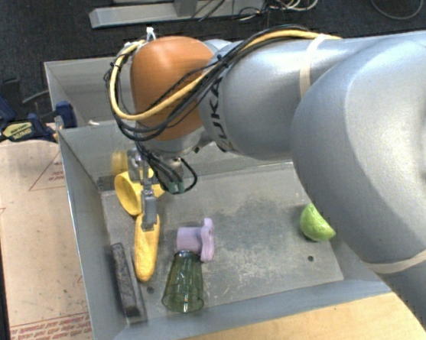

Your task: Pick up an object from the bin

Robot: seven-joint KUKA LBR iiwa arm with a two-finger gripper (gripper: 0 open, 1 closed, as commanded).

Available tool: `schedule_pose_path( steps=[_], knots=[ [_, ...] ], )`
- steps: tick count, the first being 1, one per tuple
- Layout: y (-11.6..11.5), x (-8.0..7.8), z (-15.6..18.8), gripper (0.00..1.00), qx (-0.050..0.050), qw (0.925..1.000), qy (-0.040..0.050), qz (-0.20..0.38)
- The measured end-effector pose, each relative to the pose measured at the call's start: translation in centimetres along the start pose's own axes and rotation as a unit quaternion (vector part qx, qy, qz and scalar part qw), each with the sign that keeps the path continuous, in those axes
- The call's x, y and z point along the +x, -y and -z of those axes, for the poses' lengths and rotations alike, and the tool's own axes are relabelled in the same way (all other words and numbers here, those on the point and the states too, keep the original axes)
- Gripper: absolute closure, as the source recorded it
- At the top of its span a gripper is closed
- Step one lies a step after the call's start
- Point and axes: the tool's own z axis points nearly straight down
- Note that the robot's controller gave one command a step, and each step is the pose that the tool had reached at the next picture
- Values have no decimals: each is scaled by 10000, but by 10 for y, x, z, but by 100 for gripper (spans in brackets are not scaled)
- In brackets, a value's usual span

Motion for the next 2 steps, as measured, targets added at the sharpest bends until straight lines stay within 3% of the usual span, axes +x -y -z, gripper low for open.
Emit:
schedule_pose_path(
  steps=[1,2],
  knots=[
    [1,-1,5,0,-4,10000,28,-11],
    [-25,27,-30,0,-68,9996,176,-190]
  ],
)
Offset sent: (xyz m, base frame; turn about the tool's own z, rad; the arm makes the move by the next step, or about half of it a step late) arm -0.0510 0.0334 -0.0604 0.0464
